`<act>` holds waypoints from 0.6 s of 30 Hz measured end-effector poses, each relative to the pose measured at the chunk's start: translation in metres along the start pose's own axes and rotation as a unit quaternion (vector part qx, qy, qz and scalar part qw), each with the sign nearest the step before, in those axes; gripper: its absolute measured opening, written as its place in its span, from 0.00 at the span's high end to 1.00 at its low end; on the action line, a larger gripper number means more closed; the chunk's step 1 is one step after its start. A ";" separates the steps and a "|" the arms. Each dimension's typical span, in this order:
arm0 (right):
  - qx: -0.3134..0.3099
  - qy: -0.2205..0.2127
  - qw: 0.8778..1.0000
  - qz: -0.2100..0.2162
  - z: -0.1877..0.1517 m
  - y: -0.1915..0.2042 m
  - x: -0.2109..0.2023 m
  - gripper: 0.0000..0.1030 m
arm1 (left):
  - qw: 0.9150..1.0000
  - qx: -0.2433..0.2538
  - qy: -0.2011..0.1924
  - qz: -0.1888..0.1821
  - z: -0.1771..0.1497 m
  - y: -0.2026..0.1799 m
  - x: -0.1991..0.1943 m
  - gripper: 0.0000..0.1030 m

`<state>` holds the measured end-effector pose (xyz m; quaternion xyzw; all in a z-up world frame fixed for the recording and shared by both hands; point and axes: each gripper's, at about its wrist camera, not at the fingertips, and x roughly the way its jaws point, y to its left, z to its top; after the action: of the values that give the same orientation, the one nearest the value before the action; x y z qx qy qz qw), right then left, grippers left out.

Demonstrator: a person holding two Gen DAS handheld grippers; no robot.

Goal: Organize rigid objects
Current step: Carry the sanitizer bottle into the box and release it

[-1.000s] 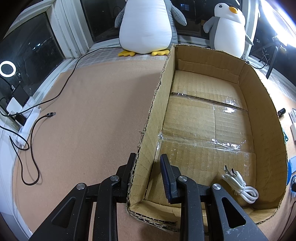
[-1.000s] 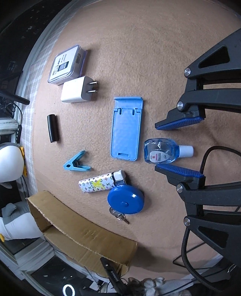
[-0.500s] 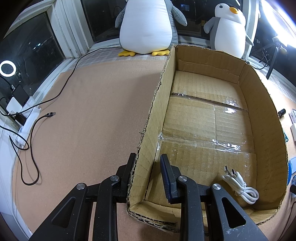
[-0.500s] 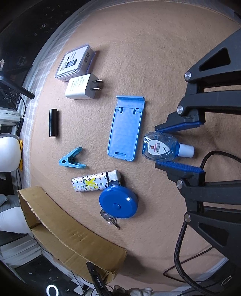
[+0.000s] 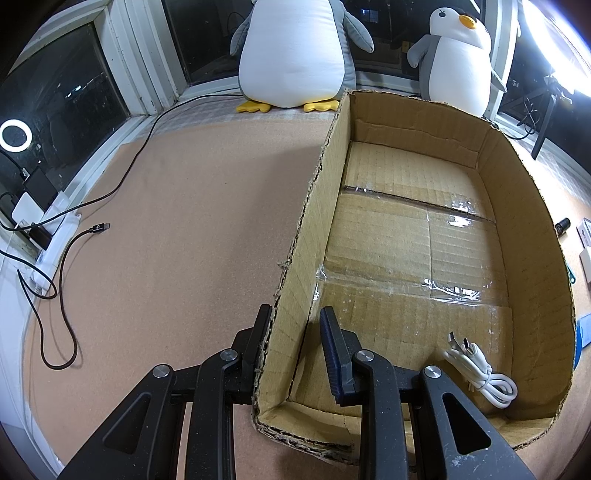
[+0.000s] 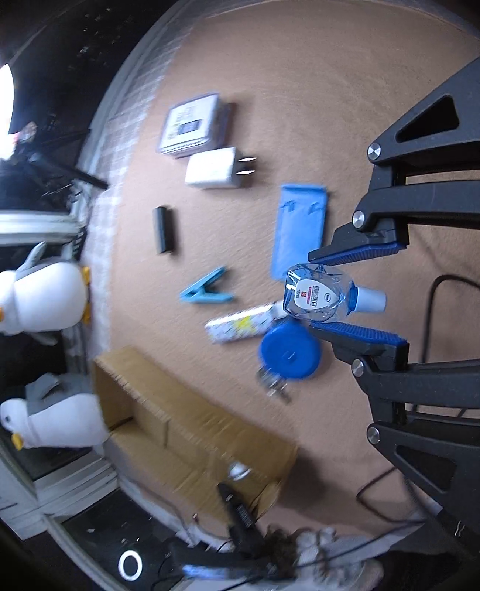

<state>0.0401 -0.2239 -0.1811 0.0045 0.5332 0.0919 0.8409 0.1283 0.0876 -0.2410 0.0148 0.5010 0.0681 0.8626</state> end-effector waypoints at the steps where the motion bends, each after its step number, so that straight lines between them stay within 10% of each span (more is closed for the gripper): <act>1: -0.004 -0.008 1.000 0.007 0.006 0.005 -0.005 0.73 | 1.000 0.000 0.000 0.000 0.000 0.000 0.000 0.73; 18: -0.095 -0.046 0.990 0.089 0.083 0.127 0.014 0.73 | 1.000 -0.006 -0.001 -0.005 0.001 0.001 0.001 0.73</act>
<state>0.1014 -0.0895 -0.1445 -0.0242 0.4807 0.2160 0.8495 0.1301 0.0884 -0.2414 0.0079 0.4997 0.0669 0.8636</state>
